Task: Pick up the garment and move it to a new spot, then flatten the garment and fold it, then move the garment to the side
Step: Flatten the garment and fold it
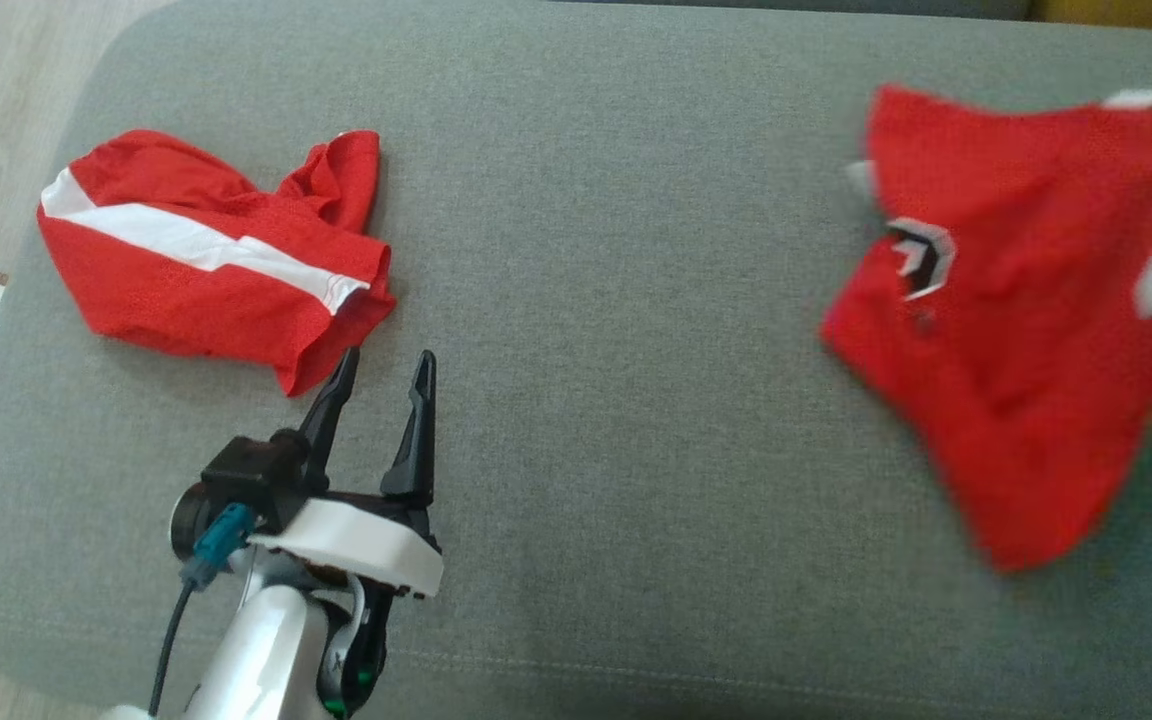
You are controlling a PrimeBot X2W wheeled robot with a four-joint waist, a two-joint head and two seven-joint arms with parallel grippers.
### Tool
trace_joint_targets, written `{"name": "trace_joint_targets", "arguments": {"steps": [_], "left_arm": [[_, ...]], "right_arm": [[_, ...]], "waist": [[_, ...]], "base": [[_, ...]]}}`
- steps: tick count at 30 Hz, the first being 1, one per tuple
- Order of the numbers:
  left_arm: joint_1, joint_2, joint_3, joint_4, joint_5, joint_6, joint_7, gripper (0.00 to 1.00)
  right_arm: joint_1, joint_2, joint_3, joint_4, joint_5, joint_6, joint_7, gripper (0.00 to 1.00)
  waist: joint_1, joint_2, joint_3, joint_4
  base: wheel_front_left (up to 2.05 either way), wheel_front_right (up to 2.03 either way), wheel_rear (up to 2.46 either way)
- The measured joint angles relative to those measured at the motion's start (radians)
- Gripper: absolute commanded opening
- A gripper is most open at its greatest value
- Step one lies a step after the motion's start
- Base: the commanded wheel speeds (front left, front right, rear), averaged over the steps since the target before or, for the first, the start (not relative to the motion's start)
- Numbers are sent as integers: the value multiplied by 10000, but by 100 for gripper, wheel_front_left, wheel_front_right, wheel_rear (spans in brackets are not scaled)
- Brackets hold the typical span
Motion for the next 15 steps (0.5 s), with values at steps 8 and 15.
{"name": "trace_joint_targets", "arguments": {"steps": [8, 15], "left_arm": [[14, -17, -27, 0, -15, -77, 0, 100], [18, -19, -65, 0, -119, -69, 0, 100]], "right_arm": [[-1051, -1586, -109, -284, -1595, 0, 155, 0], [-1212, -1618, -706, -458, -3080, 0, 153, 100]], "waist": [[0, 0, 33, 183], [0, 0, 20, 229]], "base": [[0, 0, 0], [0, 0, 0]]}}
